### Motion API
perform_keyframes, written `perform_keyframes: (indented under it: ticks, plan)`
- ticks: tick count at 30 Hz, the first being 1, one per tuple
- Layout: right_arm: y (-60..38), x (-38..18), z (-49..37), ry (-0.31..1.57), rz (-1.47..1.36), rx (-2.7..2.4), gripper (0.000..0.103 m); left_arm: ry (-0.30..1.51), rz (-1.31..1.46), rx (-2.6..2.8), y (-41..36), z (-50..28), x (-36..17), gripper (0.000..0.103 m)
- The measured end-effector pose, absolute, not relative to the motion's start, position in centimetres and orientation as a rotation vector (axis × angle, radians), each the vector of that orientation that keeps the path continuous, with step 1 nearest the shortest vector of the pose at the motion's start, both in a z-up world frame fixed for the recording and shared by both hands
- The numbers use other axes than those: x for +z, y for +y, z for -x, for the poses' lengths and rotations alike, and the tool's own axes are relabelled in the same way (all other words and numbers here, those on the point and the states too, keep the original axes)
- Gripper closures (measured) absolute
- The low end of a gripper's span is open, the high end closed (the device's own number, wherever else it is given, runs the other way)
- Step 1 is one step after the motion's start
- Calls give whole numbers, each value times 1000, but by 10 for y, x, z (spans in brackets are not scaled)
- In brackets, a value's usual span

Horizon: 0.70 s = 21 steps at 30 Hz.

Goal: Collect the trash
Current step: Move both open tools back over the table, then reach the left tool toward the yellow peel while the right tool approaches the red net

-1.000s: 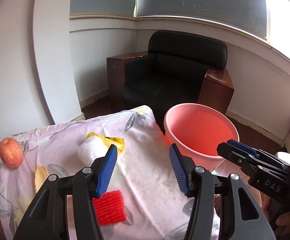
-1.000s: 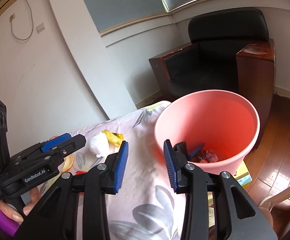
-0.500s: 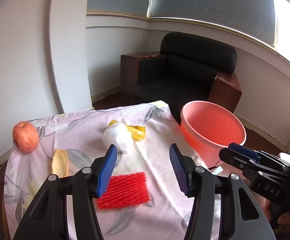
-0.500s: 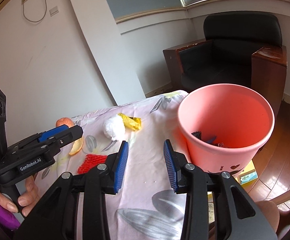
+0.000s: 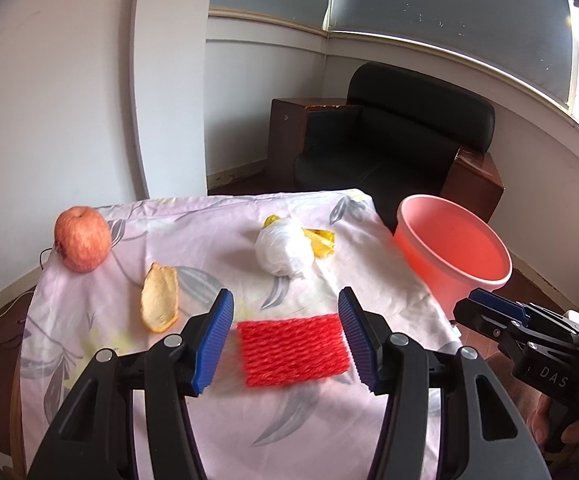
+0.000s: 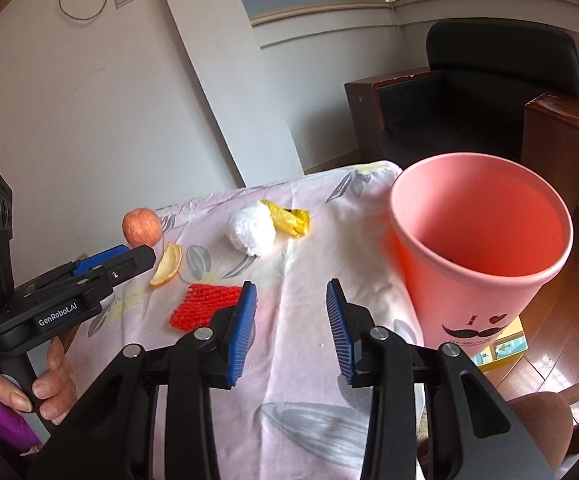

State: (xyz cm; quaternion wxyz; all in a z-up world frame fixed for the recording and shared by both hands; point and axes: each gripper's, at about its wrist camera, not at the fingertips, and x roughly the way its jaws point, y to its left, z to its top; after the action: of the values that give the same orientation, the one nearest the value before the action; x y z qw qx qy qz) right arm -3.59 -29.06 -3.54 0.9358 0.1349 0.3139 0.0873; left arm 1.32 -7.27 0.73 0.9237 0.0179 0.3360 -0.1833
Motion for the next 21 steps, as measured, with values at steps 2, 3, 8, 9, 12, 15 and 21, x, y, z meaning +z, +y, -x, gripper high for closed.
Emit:
perform_keyframes:
  ticks: [2, 3, 8, 9, 12, 15, 21]
  plan:
    - [-290, -38, 35, 653, -281, 180, 66, 695, -36, -369, -68, -12, 5, 49]
    - [-290, -39, 34, 657, -283, 180, 66, 698, -35, -365, -66, -12, 3, 47]
    - [-289, -49, 29, 690, -294, 185, 66, 720, -36, -345, -55, -11, -7, 45]
    - [-288, -52, 27, 700, -295, 188, 66, 732, -37, -343, -52, -11, -11, 44]
    - [-282, -60, 21, 735, -296, 204, 66, 766, -38, -337, -47, -12, -22, 44]
    - [-274, -66, 15, 763, -289, 225, 66, 792, -47, -319, -39, -14, -32, 44]
    - [-255, -74, 4, 802, -272, 284, 66, 805, -5, -226, -5, -26, -39, 44]
